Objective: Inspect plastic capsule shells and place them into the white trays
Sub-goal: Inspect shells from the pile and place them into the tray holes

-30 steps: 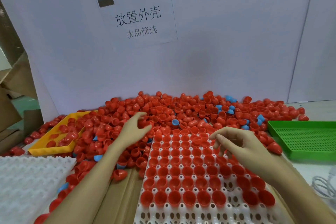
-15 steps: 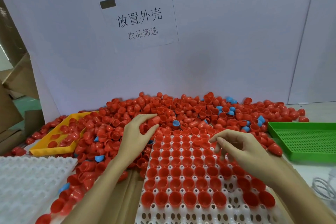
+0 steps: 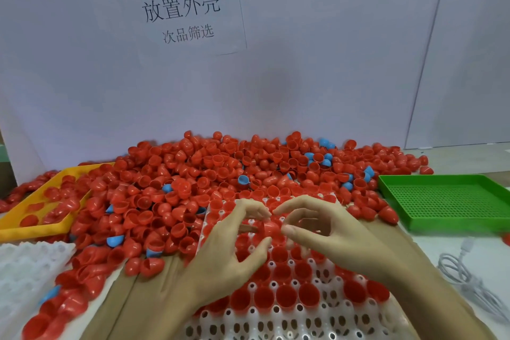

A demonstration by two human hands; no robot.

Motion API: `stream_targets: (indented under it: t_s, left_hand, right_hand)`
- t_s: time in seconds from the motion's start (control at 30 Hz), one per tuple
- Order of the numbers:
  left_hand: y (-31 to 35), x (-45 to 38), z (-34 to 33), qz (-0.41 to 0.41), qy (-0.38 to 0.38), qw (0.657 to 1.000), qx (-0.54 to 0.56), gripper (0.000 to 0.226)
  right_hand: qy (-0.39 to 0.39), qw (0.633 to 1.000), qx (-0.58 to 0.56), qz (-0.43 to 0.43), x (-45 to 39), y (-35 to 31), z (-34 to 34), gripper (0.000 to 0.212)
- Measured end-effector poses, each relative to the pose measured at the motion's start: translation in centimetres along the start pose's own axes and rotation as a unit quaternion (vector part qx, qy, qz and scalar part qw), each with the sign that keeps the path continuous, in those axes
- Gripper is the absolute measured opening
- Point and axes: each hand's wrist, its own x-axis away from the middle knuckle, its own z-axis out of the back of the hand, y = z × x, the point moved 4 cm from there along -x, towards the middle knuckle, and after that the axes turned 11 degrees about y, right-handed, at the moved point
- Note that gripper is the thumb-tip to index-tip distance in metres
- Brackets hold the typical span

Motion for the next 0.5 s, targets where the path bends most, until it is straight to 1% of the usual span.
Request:
stream_targets:
  t_s: [0.17, 0.23, 0.33, 0.37, 0.43, 0.5]
  left_hand:
    - [0.5, 0.3, -0.7, 0.001, -0.002, 1.0, 0.028, 0.032]
    - [0.6, 0.4, -0.9, 0.004, 0.006, 0.999, 0.031, 0.037]
    - [0.5, 0.5, -1.1, 0.032, 0.022, 0.998, 0.05, 0.048]
    - [0.4, 0.5, -1.2, 0.046, 0.028, 0.997, 0.061, 0.047]
    - [0.3, 0.5, -1.0, 0.074, 0.037, 0.992, 0.09, 0.036]
    - [0.3, 0.3, -0.5, 0.092, 0.042, 0.988, 0.115, 0.02]
  right_hand:
    - [0.02, 0.999, 0.027, 0.027, 0.2, 0.1, -0.8, 0.025]
    - [0.026, 0.999, 0.015, 0.03, 0.2, -0.1, -0.7, 0.021]
    - [0.031, 0.999, -0.03, 0.024, 0.1, -0.4, -0.4, 0.016]
    - [0.036, 0.998, -0.04, 0.022, 0.1, -0.3, -0.2, 0.014]
    - [0.043, 0.998, -0.045, 0.016, 0.2, -0.1, 0.1, 0.014]
    - [0.04, 0.998, -0.035, 0.016, 0.2, 0.1, 0.2, 0.024]
